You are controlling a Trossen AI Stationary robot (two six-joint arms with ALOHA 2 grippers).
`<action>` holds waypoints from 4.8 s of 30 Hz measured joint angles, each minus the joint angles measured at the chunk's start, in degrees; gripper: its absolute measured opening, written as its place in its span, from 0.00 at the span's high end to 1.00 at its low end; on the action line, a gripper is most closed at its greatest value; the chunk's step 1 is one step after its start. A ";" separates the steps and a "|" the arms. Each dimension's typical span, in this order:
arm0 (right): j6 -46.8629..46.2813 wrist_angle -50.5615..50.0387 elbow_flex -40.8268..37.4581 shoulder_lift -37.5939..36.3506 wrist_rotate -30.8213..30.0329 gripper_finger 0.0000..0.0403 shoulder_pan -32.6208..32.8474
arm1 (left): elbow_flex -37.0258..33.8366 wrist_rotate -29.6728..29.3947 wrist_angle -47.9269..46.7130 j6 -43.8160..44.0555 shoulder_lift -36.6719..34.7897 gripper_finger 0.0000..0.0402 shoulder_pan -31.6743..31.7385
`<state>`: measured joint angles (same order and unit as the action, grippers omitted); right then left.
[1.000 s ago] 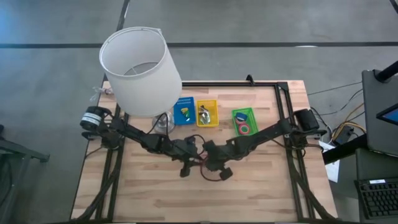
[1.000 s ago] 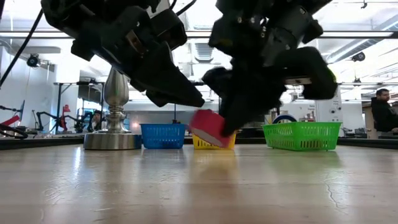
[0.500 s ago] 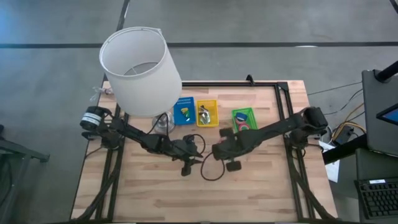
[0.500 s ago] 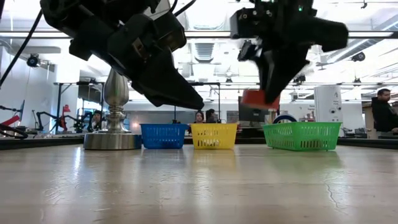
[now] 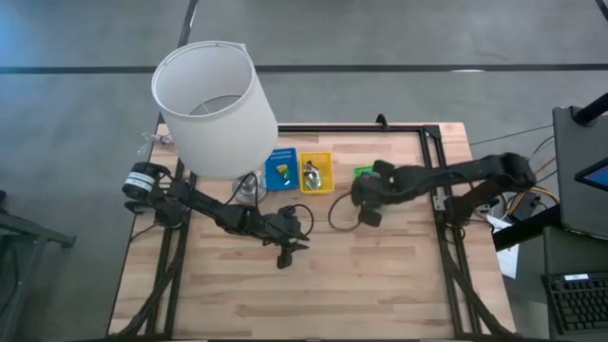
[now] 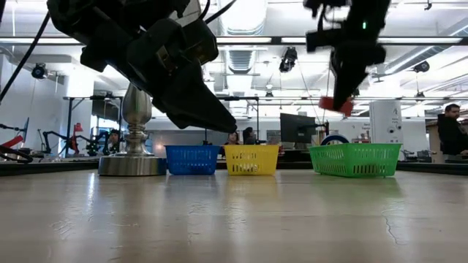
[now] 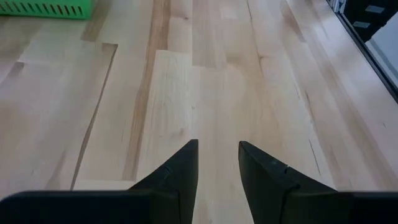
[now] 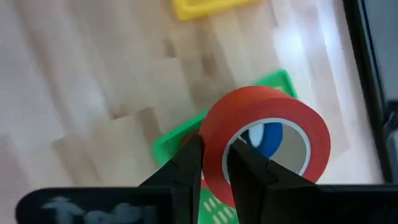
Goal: Pick and place Stapler, Stapler remover, tape
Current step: Put the red tape into the green bin, then return to Home Position
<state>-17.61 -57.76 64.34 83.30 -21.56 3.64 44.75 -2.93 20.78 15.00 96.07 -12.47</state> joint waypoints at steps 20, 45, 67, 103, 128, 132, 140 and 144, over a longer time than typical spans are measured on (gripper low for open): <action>-1.72 13.86 -17.23 -2.25 8.02 0.85 -5.69 | 0.00 0.04 0.17 -0.02 0.00 0.71 0.00; 1.23 6.55 -12.88 -2.32 8.74 0.65 -5.69 | 0.00 0.21 0.18 -0.02 0.02 0.71 0.00; 1.73 10.63 -11.90 -2.25 -4.17 0.71 -6.09 | 0.00 -0.03 0.17 -0.04 0.04 0.71 0.00; -3.30 0.01 -12.17 -2.50 0.75 0.81 -5.64 | 0.00 0.02 0.17 0.11 0.04 0.71 0.00; -1.01 6.40 -12.56 -13.50 -5.11 0.78 -2.55 | 0.15 -0.24 0.80 -1.21 -0.25 0.71 0.00; 4.53 9.81 -12.55 -13.65 -0.40 0.81 -1.53 | 0.15 -4.03 -0.54 -3.46 -2.80 0.71 0.00; 6.94 12.79 -14.58 -21.95 3.89 0.87 2.13 | -0.17 -19.23 -14.52 -6.17 -15.23 0.77 -2.12; 12.27 22.31 -20.96 -30.75 5.48 0.92 4.25 | -3.35 -24.92 -15.03 -10.08 -21.66 0.88 -5.27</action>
<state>-5.34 -35.45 43.38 52.55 -16.08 7.90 41.40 -27.85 5.75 4.92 74.41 -17.74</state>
